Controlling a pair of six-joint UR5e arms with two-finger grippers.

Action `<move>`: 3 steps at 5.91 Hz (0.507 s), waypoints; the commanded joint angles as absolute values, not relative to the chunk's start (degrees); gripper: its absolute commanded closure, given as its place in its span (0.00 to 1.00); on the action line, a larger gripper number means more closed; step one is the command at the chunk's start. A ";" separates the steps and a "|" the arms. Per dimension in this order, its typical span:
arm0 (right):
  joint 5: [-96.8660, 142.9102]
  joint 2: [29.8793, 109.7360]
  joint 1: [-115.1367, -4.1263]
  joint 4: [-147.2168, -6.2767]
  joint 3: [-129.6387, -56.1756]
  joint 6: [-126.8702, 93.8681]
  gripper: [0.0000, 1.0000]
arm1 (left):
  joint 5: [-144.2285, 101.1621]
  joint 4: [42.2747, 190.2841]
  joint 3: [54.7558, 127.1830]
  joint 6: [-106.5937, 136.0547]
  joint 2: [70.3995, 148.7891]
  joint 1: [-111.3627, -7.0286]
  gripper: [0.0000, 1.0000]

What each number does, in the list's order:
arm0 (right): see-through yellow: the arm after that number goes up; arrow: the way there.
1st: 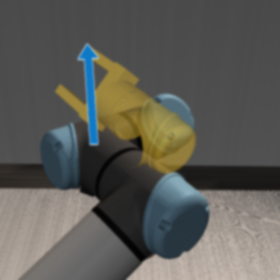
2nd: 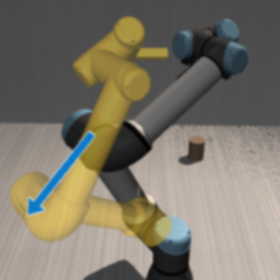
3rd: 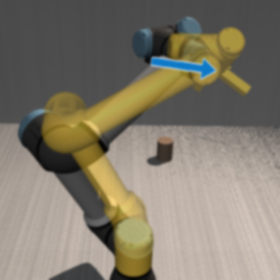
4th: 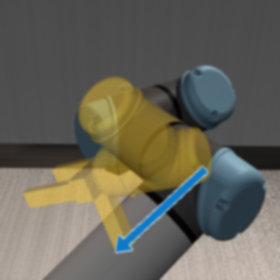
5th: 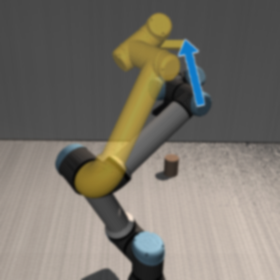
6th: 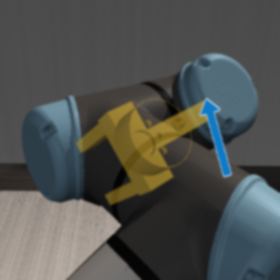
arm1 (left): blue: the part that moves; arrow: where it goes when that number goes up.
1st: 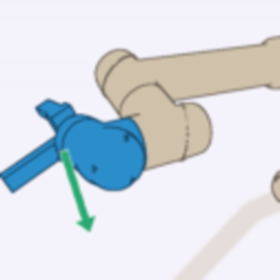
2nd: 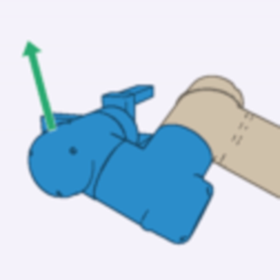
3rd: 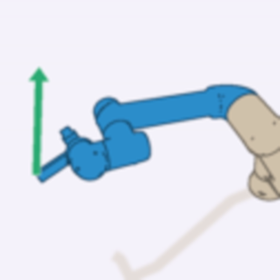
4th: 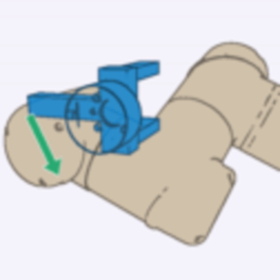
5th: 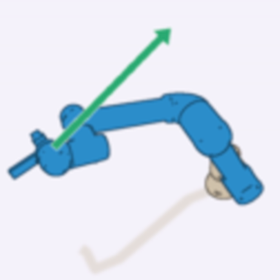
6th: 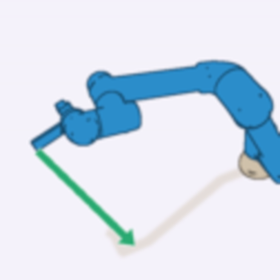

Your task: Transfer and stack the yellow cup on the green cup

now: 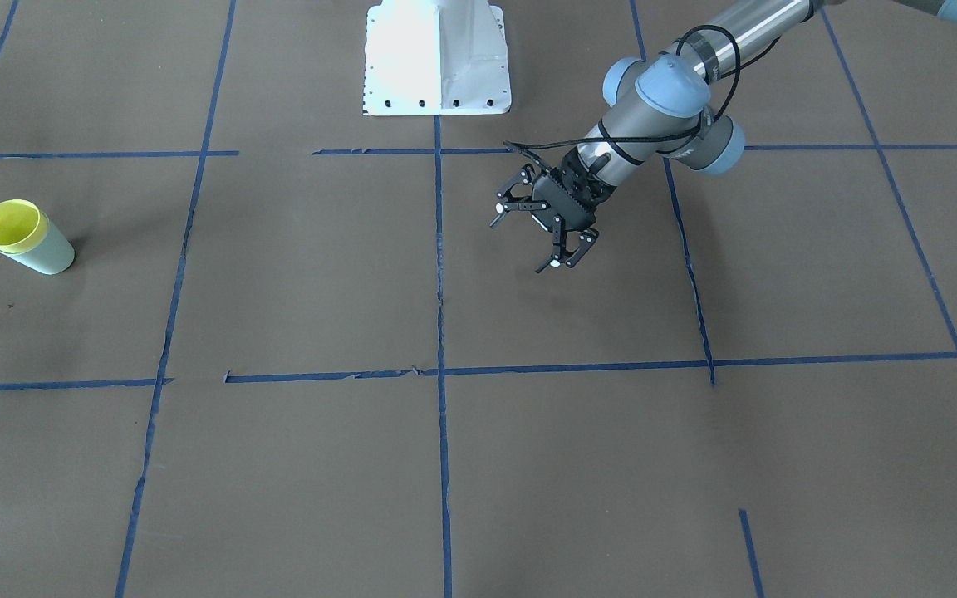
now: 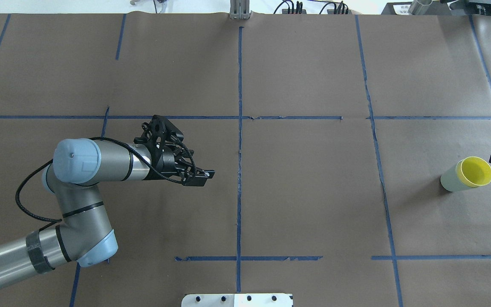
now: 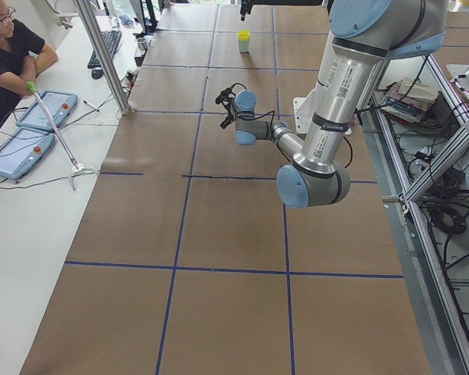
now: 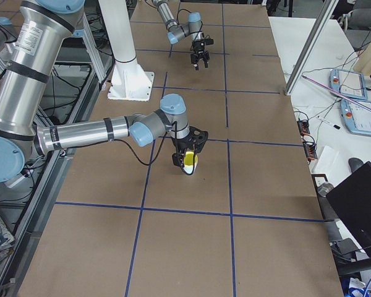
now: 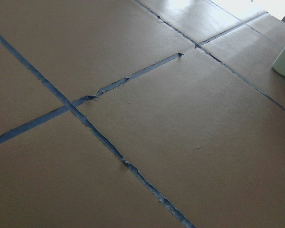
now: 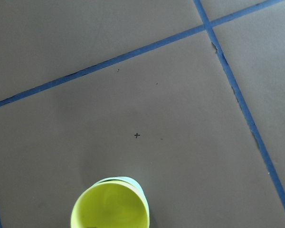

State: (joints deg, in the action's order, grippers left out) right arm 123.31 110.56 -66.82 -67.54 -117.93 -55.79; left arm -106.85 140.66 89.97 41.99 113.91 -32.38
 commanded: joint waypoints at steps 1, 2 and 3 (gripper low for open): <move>132.32 108.03 -76.86 -69.76 -111.30 -39.35 0.00 | -113.68 124.27 89.57 41.40 113.64 -42.22 0.00; 133.32 107.32 -78.99 -72.57 -109.70 -32.33 0.00 | -118.34 118.19 89.13 41.31 113.56 -47.50 0.00; 133.50 106.01 -80.49 -77.03 -109.08 -25.90 0.00 | -120.91 112.47 88.95 40.79 113.47 -52.77 0.04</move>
